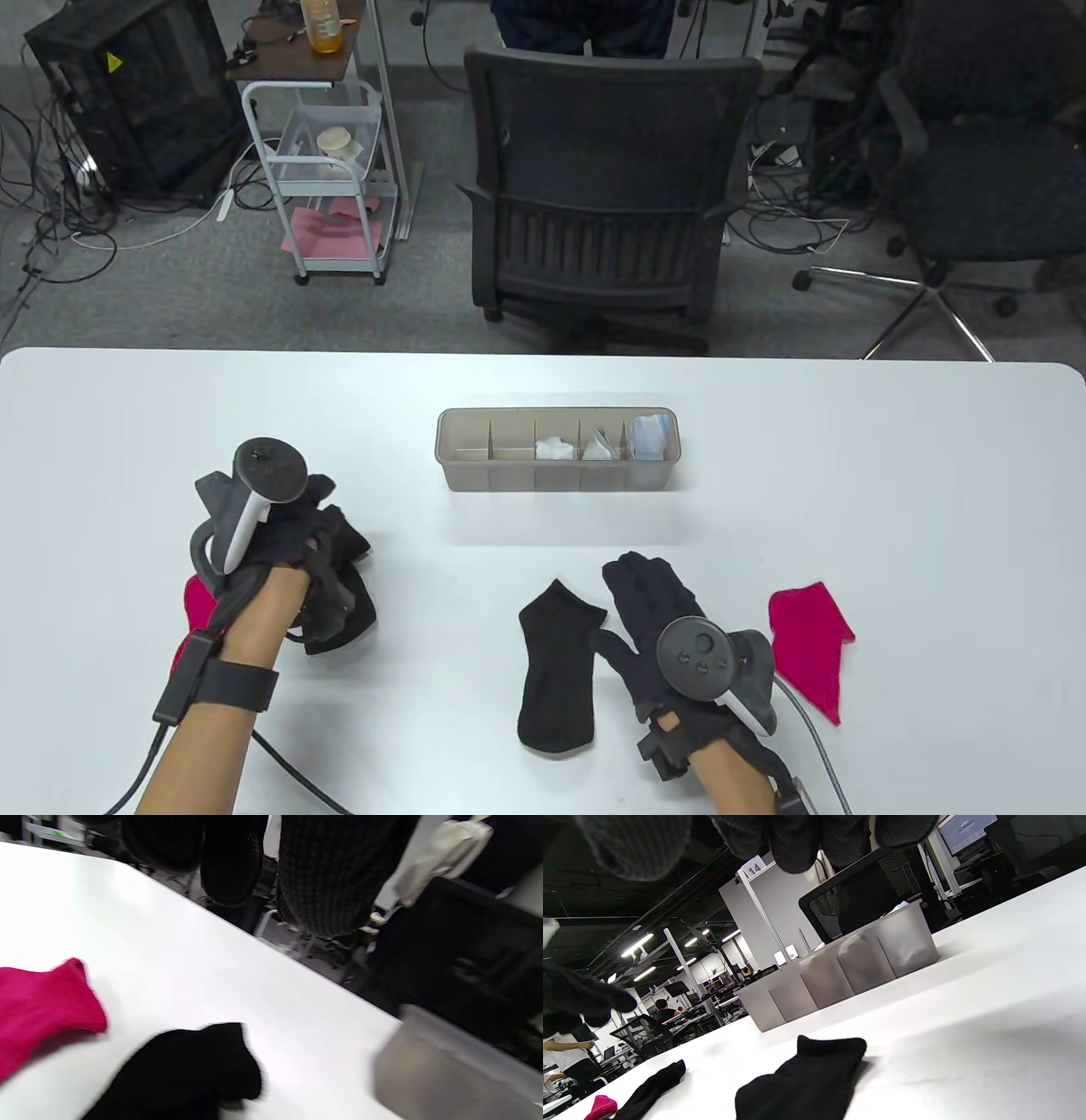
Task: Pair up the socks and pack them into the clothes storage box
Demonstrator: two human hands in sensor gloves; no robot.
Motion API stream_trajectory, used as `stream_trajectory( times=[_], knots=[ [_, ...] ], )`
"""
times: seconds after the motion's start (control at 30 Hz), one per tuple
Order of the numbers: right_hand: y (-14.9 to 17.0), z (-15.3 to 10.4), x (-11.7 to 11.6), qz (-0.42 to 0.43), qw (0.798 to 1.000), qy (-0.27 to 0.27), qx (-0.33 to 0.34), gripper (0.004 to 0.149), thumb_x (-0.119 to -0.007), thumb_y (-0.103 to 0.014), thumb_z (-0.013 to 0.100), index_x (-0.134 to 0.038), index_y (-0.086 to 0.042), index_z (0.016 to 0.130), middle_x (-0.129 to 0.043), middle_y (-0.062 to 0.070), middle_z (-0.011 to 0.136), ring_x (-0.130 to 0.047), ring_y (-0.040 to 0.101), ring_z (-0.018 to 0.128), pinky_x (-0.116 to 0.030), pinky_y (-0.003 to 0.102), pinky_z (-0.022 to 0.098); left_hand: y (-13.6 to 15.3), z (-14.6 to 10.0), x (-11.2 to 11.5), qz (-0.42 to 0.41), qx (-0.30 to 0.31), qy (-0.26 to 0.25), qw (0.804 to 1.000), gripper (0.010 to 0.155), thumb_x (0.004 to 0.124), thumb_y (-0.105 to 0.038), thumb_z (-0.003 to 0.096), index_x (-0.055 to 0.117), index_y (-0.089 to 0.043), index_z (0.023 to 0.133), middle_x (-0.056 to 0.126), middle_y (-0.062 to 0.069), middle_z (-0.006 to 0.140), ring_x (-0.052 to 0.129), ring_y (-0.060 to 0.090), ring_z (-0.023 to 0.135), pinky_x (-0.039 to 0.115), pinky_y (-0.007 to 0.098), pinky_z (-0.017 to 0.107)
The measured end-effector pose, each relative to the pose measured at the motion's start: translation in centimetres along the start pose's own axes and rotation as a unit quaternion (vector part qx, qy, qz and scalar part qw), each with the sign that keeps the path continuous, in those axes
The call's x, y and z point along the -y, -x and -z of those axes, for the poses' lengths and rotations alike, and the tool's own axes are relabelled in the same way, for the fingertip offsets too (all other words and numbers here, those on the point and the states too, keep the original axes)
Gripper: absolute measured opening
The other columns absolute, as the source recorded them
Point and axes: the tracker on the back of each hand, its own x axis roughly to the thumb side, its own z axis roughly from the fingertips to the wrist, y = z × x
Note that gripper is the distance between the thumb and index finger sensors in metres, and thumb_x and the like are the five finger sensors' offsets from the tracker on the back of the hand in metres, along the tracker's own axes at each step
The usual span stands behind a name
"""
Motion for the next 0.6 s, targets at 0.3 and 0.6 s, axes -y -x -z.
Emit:
stream_trajectory(
  times=[0.3,0.6],
  knots=[
    [0.4,0.0,0.1,0.006,1.000,-0.010,-0.010,0.072,-0.070,-0.059,0.041,-0.044,-0.038,0.104,-0.052,-0.003,0.120,-0.046,0.026,0.110,-0.052,0.050,0.076,3.9,5.4,5.5,0.030,-0.063,0.061,0.996,0.066,0.089,-0.032,0.0430,0.066,-0.033,0.105,0.058,0.017,0.105,0.063,0.043,0.070,0.049,0.062,0.054],
    [0.0,0.0,-0.2,0.001,1.000,-0.018,-0.009,0.072,-0.070,-0.059,0.041,-0.044,-0.037,0.104,-0.052,-0.002,0.120,-0.048,0.027,0.109,-0.052,0.050,0.075,2.8,6.5,8.5,0.047,-0.038,0.040,0.997,0.056,0.089,-0.038,0.0411,0.078,-0.027,0.095,0.064,0.013,0.101,0.066,0.041,0.069,0.051,0.061,0.053]
  ],
)
